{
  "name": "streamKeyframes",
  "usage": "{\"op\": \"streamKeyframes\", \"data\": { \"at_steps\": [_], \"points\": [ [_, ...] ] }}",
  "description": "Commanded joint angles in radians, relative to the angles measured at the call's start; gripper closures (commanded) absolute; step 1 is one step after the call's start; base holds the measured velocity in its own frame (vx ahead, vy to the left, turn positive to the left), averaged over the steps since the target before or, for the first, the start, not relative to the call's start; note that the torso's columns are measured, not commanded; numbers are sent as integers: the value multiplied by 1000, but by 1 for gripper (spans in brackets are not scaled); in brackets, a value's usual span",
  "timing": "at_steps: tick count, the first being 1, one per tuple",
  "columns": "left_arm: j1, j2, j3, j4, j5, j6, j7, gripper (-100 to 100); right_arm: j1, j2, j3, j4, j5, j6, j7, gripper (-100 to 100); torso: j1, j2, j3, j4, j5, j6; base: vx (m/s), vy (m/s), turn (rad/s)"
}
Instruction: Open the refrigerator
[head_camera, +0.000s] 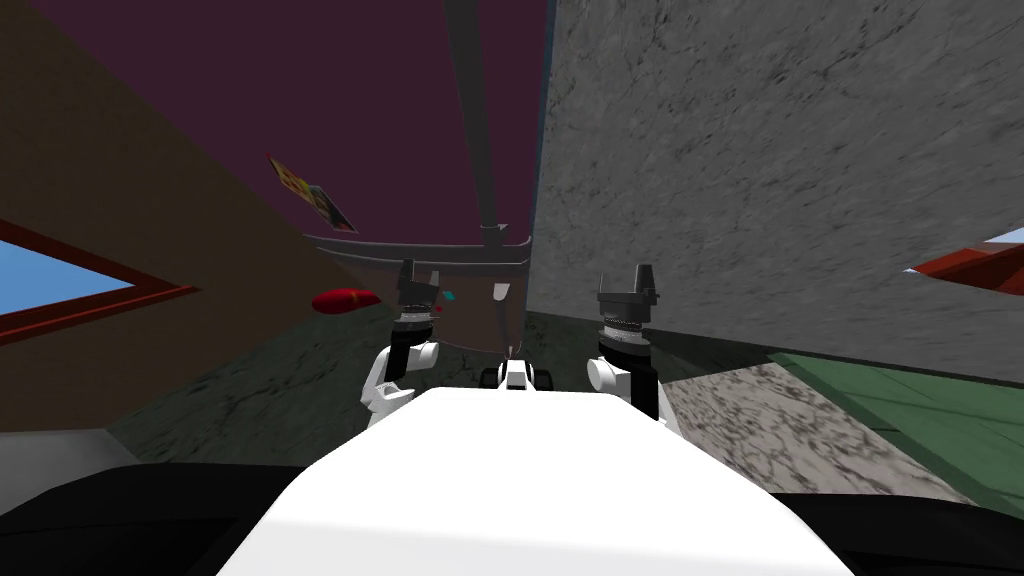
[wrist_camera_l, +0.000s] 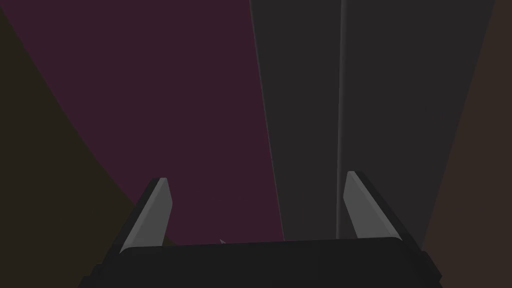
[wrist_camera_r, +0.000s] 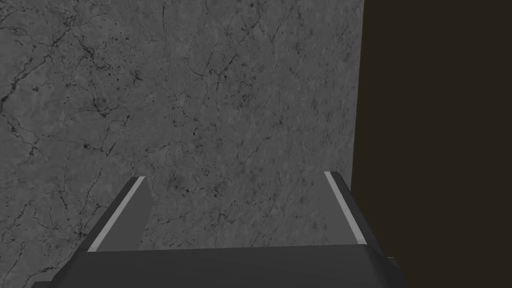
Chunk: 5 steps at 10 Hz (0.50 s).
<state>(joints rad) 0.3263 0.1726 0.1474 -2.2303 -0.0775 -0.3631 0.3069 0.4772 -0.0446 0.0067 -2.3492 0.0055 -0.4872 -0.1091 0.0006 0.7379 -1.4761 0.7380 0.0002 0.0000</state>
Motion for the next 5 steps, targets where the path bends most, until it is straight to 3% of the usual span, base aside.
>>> {"op": "streamKeyframes", "data": {
  "at_steps": [1,5],
  "points": [
    [-43,11,62,45,-1,53,49,-100,0,0,0,0,0,0,0,0,-3,0,0,0,-1,0,-74,-181,-56],
    [-136,18,166,116,-6,161,126,-100,0,0,0,0,0,0,0,0,0,0,0,0,0,0,-65,-184,-66]
  ]
}}
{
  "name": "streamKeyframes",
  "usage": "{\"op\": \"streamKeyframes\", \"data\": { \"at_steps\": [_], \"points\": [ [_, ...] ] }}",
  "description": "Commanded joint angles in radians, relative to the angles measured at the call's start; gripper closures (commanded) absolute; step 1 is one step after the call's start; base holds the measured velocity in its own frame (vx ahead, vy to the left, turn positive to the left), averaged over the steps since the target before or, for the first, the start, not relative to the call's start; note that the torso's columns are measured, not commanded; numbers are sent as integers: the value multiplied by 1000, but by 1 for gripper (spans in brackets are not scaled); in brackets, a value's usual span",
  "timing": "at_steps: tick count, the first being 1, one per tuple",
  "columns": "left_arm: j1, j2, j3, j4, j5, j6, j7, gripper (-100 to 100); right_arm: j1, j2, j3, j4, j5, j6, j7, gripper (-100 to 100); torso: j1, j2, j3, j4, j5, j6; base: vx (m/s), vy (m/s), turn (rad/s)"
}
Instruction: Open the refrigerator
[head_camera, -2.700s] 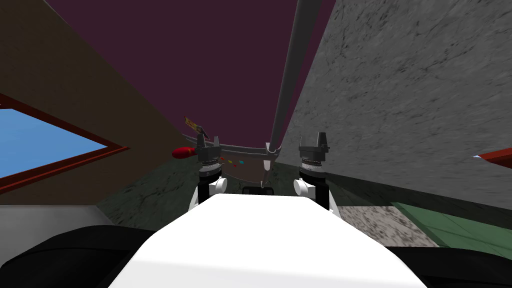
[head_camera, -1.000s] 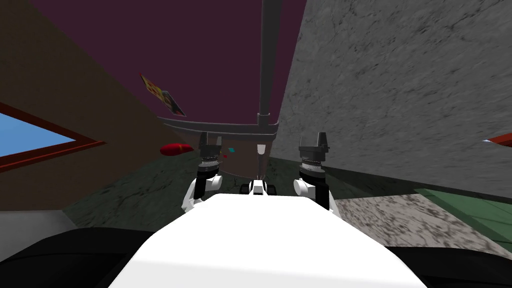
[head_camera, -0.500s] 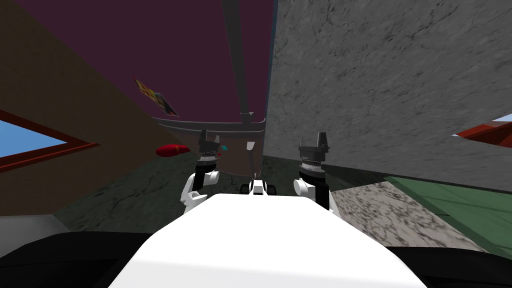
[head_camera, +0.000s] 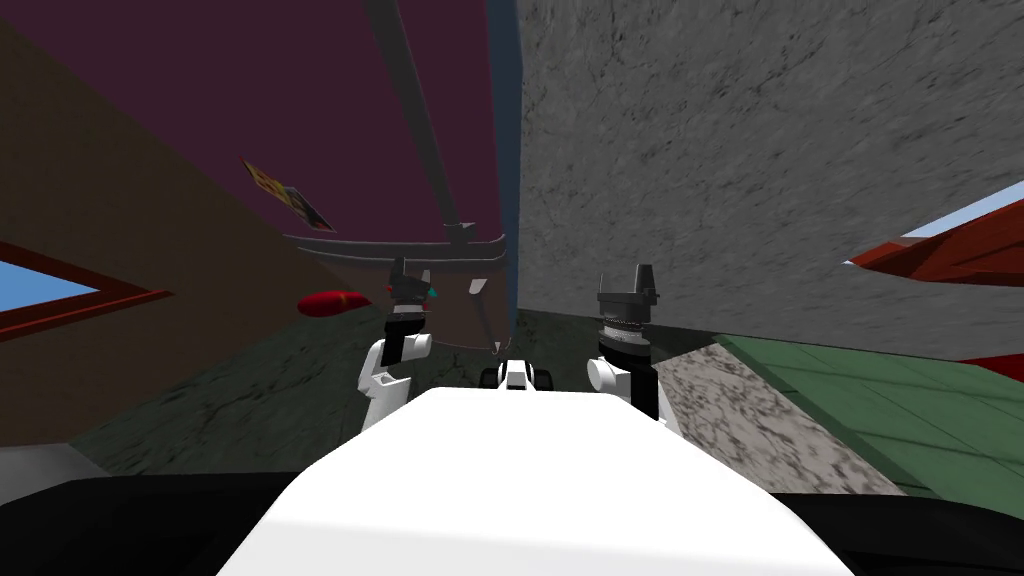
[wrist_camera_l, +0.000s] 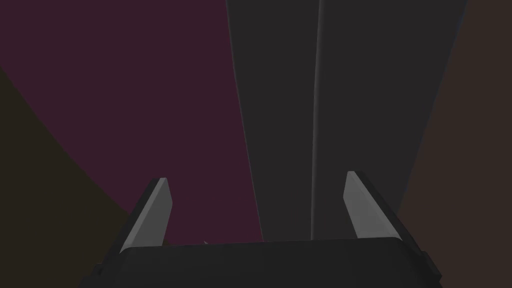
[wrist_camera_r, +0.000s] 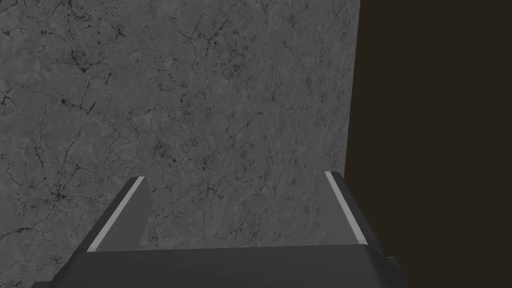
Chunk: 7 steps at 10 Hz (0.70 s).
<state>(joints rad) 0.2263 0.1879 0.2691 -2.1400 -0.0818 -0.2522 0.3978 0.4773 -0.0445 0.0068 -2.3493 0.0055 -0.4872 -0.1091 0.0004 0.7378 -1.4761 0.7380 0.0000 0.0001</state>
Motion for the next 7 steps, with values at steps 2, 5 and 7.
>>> {"op": "streamKeyframes", "data": {
  "at_steps": [2,5,7],
  "points": [
    [-86,3,100,65,-4,114,77,-100,0,0,0,0,0,0,0,0,0,0,0,0,0,1,-78,-181,-71],
    [-136,0,156,106,-6,175,119,-100,0,0,0,0,0,0,0,0,3,-1,0,0,1,-1,-64,-144,-45],
    [-186,-5,212,147,-8,232,159,-100,0,0,0,0,0,0,0,0,0,-1,-1,-1,0,0,-44,-155,-79]
  ]
}}
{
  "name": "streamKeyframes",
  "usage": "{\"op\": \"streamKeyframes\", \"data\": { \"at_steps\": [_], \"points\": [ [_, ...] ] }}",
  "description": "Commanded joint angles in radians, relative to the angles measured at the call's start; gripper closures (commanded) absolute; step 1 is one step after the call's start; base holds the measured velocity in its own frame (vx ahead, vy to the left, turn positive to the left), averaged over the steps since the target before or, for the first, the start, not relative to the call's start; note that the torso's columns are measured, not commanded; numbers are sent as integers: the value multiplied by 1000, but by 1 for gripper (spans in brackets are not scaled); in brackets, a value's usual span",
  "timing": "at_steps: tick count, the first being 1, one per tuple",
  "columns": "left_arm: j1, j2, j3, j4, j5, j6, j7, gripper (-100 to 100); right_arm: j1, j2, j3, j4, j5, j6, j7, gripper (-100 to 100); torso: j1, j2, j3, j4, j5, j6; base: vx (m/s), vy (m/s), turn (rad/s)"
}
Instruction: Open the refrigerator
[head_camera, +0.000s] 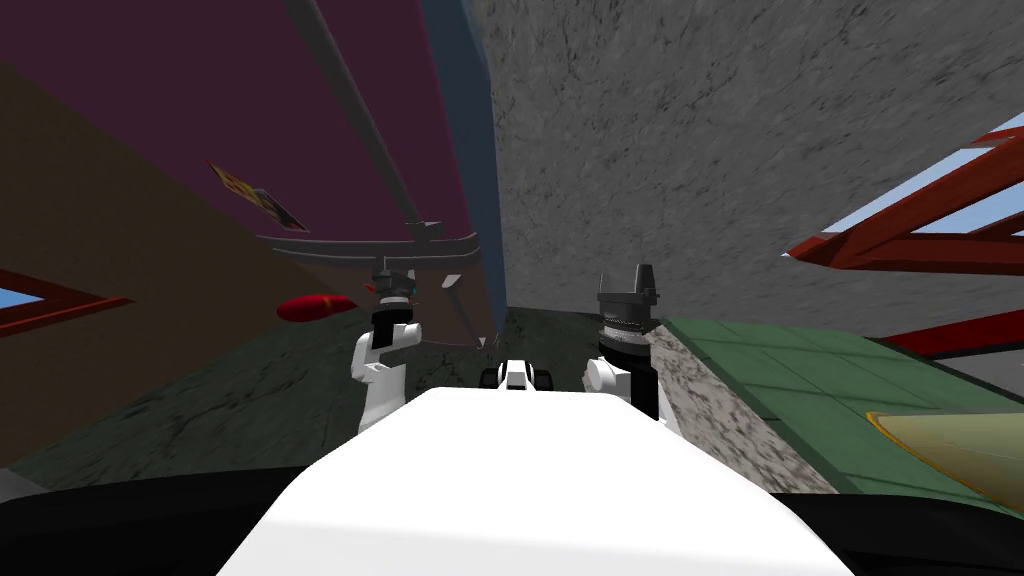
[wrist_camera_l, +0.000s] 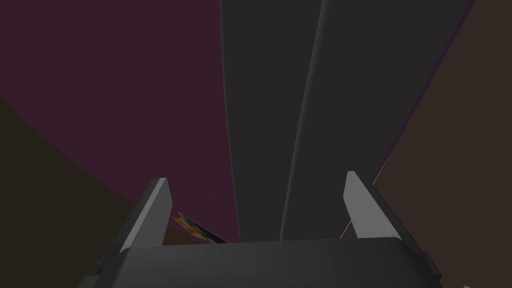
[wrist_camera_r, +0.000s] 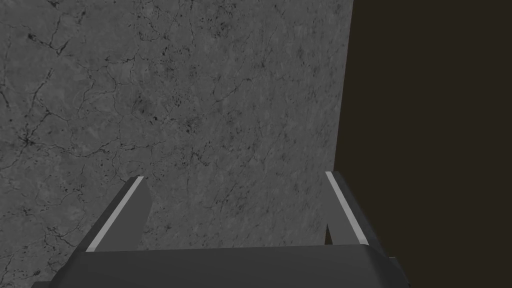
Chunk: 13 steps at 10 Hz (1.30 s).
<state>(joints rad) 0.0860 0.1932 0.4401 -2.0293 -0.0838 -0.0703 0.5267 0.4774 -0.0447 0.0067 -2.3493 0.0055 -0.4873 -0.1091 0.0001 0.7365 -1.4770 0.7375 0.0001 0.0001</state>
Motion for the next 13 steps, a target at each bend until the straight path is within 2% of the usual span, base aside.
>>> {"op": "streamKeyframes", "data": {
  "at_steps": [1,7,9,13],
  "points": [
    [-46,-11,41,36,-6,53,31,-100,0,0,0,0,0,0,0,0,-2,1,1,0,-1,0,-33,-142,-24],
    [-181,-36,189,152,-12,215,140,-100,0,0,0,0,0,0,0,0,-1,0,0,0,0,0,-55,-175,-59],
    [-219,-50,231,185,-14,261,171,-100,0,0,0,0,0,0,0,0,1,2,1,0,0,0,-50,-155,-43],
    [-282,-91,300,240,-16,336,222,-100,0,0,0,0,0,0,0,0,-9,-2,-1,-2,-1,7,-49,-124,-30]
  ]
}}
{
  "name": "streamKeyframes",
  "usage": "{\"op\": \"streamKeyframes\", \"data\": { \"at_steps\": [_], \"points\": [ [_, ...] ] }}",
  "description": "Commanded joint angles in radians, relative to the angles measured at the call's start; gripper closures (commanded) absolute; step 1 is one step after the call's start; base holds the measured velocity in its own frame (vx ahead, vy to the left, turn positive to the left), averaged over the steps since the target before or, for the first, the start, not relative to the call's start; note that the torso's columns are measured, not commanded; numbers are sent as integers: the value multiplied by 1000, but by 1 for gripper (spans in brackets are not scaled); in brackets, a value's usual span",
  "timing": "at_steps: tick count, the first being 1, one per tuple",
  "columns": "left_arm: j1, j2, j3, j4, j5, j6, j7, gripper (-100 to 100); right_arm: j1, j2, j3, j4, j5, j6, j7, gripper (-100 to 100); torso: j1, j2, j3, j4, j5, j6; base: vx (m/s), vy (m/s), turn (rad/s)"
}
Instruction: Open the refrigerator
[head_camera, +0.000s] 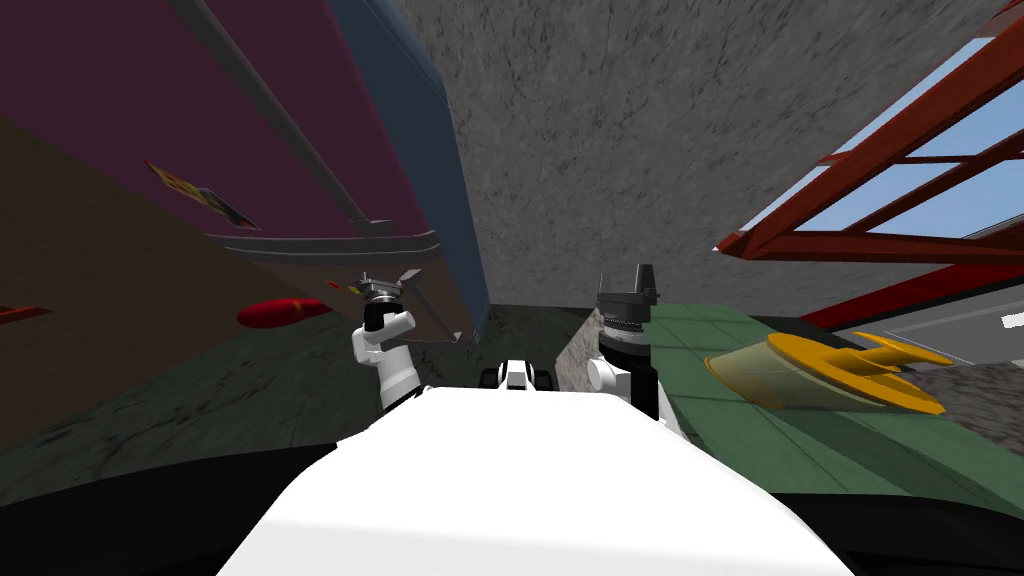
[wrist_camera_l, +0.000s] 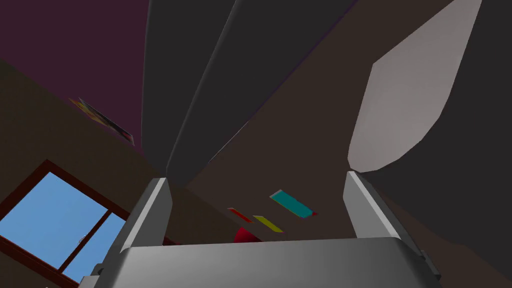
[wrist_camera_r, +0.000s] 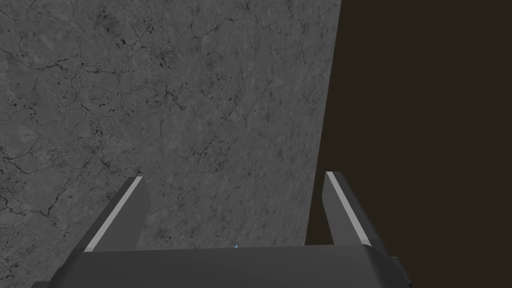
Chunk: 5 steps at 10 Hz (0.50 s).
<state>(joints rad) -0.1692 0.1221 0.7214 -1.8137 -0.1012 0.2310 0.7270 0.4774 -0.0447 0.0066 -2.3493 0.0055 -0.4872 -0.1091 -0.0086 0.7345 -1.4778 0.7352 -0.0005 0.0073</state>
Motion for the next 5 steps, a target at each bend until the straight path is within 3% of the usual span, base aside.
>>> {"op": "streamKeyframes", "data": {
  "at_steps": [1,5],
  "points": [
    [-38,-34,32,35,1,50,31,-100,0,0,0,0,0,0,0,0,-1,-1,-1,-1,0,1,-21,-93,-3],
    [-68,-98,64,59,-1,85,55,-100,0,0,0,0,0,0,0,0,-7,-6,-3,-4,1,10,-18,-59,-10]
  ]
}}
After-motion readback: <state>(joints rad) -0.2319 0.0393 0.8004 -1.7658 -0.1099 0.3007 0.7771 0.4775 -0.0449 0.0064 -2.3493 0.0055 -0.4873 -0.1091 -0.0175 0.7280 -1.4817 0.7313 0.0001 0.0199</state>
